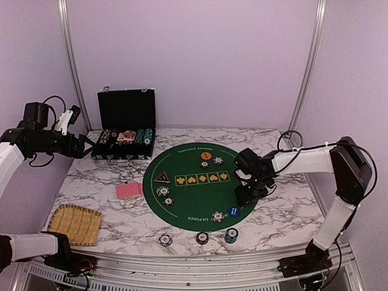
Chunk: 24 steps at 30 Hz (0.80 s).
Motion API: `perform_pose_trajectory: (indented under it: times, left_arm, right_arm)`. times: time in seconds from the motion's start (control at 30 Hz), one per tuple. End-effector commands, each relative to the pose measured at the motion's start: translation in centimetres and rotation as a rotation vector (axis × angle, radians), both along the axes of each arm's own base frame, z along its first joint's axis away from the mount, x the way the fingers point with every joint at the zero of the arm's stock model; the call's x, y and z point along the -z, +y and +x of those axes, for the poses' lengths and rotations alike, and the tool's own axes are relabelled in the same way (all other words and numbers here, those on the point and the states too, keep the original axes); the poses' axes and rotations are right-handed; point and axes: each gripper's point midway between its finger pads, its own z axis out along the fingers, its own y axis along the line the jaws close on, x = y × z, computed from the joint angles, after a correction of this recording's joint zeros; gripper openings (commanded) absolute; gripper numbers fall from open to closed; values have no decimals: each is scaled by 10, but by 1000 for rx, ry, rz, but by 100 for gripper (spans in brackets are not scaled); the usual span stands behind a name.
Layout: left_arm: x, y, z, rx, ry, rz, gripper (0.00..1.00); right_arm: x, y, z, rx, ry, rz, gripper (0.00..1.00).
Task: Distribute texas hold em gaming equipment
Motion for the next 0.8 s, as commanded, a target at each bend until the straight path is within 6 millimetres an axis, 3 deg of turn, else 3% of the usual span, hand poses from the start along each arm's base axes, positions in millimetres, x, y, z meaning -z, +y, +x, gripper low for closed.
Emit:
perform_pose_trajectory:
  times: [0.0,0.23,0.37,0.77]
  left_arm:
    - [-8,2,-6,2,-16,19,99]
    - [-2,2,-8,6,-4,21,99]
    - [0,2,-7,6,-1,27,99]
    - [6,5,-2,-10,27,33,99]
  right_arm:
    - [-4,1,8,16,-18,-3,65]
    - [-52,3,17,23,-91,22,73]
    - [-73,7,9,4,-108,37,78]
    - [-112,69,-67,-167,-105,61,99]
